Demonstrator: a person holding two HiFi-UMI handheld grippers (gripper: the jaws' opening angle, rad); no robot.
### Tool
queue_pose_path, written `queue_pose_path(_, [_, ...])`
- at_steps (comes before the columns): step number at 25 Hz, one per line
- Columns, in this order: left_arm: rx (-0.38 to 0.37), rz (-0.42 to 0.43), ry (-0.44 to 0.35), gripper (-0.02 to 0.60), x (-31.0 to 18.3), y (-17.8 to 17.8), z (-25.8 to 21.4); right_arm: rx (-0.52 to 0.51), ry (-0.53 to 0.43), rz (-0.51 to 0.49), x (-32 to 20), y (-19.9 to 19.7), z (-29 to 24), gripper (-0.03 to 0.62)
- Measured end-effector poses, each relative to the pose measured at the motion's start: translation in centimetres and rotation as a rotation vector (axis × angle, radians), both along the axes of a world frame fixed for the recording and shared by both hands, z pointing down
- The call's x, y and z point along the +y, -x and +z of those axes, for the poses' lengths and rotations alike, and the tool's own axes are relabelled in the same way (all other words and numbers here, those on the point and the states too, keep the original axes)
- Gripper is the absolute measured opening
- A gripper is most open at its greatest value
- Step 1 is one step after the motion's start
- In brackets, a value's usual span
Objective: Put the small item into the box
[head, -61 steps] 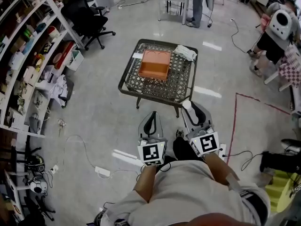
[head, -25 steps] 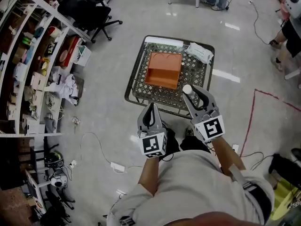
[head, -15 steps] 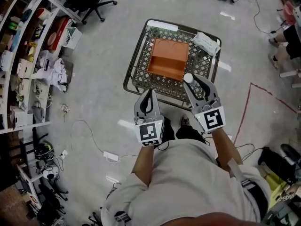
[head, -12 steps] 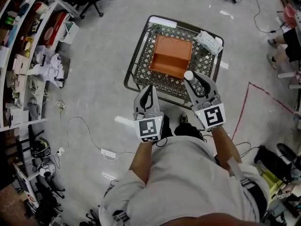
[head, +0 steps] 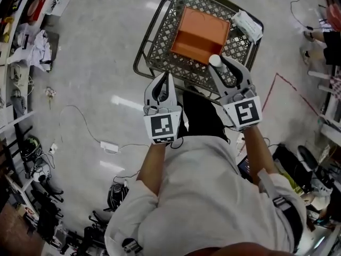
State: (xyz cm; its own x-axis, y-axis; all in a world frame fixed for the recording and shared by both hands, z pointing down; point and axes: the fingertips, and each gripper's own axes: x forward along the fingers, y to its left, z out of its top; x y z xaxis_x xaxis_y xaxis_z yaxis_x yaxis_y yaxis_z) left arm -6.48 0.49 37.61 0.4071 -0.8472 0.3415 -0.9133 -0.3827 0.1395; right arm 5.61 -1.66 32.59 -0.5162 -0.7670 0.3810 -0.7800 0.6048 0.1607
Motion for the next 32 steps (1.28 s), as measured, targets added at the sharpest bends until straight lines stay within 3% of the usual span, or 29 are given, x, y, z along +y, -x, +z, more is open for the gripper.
queue_pose_path(3, [-0.013,-0.007,0.038,0.009,-0.5,-0.1,2.1,0.000,0.056,-0.016,-1.8,-0.3,2.5,0.132])
queue_pose_path(14, [-0.031,-0.053,0.155,0.009,-1.8,-0.6,9.5,0.011,0.116,-0.152,-6.2,0.0,8.0,0.132])
queue_pose_path(32, [-0.007,-0.133,0.306,0.009,-3.9,-0.2,19.0,0.162,0.374,-0.230,-8.5,0.7,21.2,0.132])
